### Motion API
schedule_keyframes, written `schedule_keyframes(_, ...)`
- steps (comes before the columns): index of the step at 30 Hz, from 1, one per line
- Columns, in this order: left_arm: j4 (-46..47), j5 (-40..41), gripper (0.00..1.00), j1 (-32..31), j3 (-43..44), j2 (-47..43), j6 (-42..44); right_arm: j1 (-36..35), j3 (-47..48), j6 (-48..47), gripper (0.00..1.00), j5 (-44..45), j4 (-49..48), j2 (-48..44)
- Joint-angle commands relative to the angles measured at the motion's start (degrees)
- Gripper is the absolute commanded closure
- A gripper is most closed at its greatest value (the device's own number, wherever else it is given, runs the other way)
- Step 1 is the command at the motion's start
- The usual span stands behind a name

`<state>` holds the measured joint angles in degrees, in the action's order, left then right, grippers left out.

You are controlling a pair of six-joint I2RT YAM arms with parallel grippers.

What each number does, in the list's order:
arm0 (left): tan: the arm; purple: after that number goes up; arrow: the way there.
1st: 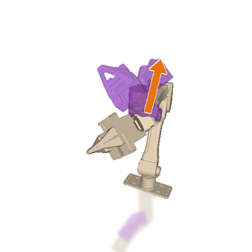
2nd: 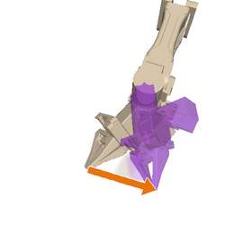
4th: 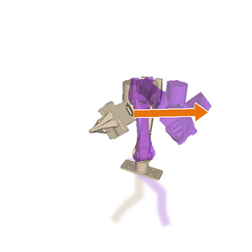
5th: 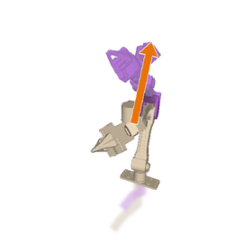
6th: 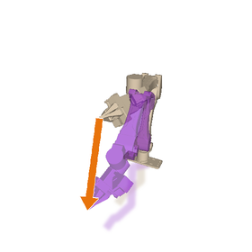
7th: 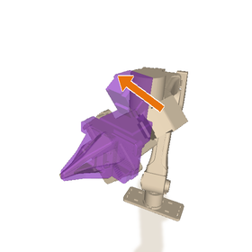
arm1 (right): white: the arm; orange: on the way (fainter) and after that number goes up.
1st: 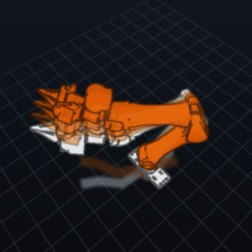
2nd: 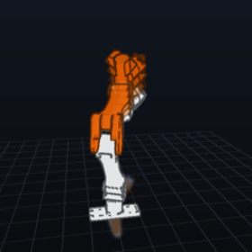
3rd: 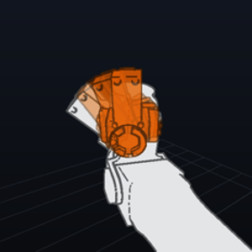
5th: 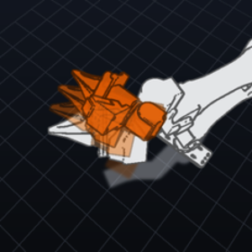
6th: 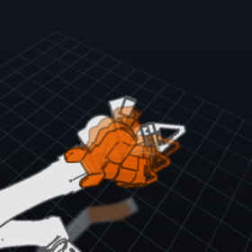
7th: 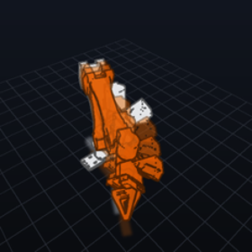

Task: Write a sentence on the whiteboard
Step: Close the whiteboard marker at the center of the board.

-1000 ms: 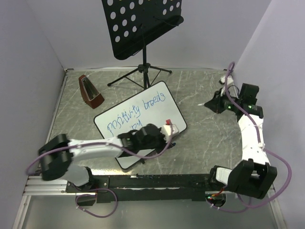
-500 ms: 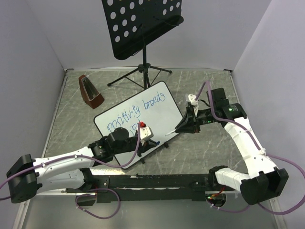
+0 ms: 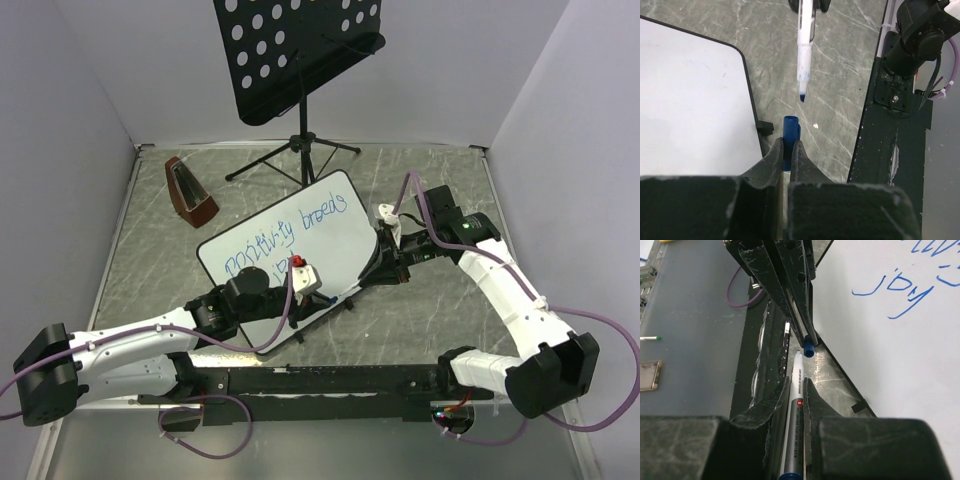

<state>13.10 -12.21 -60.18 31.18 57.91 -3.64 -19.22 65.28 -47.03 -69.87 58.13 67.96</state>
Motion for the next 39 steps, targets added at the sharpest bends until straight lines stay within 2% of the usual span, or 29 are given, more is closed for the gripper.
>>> schedule_keyframes(1, 3.68, -1.59, 0.99, 0.15, 0.02, -0.17, 0.21, -0.99, -0.5, -1.93, 1.0, -0.54, -1.62, 1.2)
schedule_keyframes(27, 6.76, -3.43, 0.99, 0.15, 0.02, -0.08, -1.19, -2.84, -2.26, 1.05, 1.0, 1.93, -5.13, 2.79)
schedule_keyframes(35, 10.8, -4.5, 0.99, 0.15, 2.74, 3.87, -4.27, -4.15, -2.87, 2.82, 1.0, 1.4, -6.8, 3.66)
schedule_keyframes(38, 14.04, -3.35, 0.99, 0.15, 3.01, 4.84, -5.67, -4.24, -3.31, 2.82, 1.0, 0.96, -6.8, 3.93)
schedule_keyframes(39, 17.62, -3.18, 0.99, 0.24, 2.66, 4.84, -6.11, -4.33, -3.57, 2.9, 1.0, 0.79, -6.71, 4.19)
